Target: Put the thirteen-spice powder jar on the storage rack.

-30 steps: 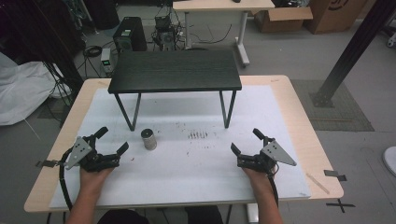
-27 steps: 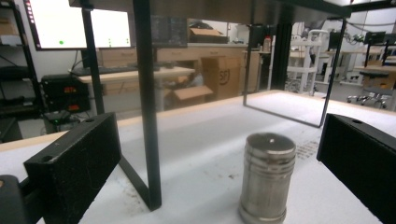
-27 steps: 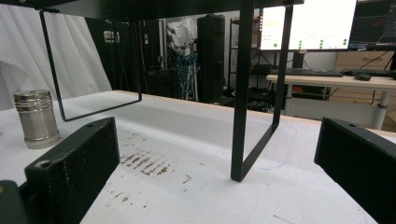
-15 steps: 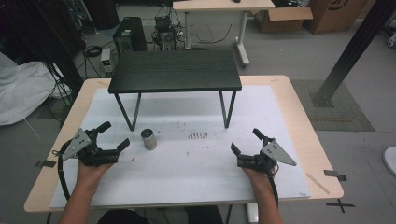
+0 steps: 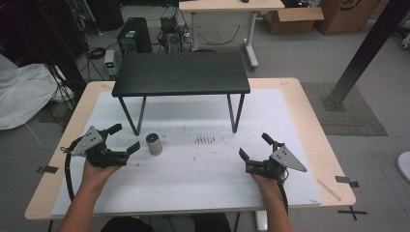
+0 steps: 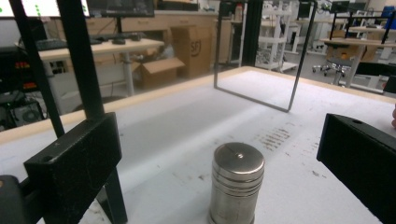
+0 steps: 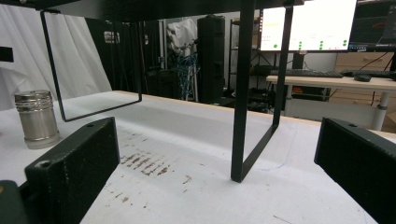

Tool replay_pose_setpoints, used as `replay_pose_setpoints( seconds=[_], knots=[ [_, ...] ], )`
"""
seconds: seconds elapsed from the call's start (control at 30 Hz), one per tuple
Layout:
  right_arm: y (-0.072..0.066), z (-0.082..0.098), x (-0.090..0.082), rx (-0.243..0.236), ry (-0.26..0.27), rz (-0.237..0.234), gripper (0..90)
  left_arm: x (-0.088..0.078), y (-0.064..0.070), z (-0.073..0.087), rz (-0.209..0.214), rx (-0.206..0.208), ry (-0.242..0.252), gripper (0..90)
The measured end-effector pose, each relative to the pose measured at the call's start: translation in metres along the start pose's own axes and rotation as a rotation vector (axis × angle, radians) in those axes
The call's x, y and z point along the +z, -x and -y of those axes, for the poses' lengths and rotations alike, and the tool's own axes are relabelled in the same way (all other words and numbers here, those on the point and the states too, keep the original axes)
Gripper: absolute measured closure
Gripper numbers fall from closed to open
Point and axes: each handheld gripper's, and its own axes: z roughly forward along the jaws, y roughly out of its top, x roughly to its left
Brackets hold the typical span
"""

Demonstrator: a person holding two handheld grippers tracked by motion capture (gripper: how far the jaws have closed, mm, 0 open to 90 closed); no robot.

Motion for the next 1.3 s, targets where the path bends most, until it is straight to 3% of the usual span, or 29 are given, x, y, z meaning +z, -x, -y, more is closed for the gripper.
replay_pose_setpoints(
  seconds=[0.67, 1.0, 1.3],
  knots=[
    [0.001, 0.0, -0.001, 0.007, 0.01, -0.002, 0.0, 0.028, 0.01, -0.002, 0.035, 0.008, -0.148, 0.2],
    [0.001, 0.0, -0.001, 0.013, 0.014, -0.004, 0.0, 0.044, 0.014, 0.005, 0.037, -0.013, -0.241, 0.2],
    [0.002, 0.0, -0.001, 0.015, 0.016, -0.005, 0.0, 0.054, 0.016, 0.008, 0.038, -0.035, -0.276, 0.2]
  ],
)
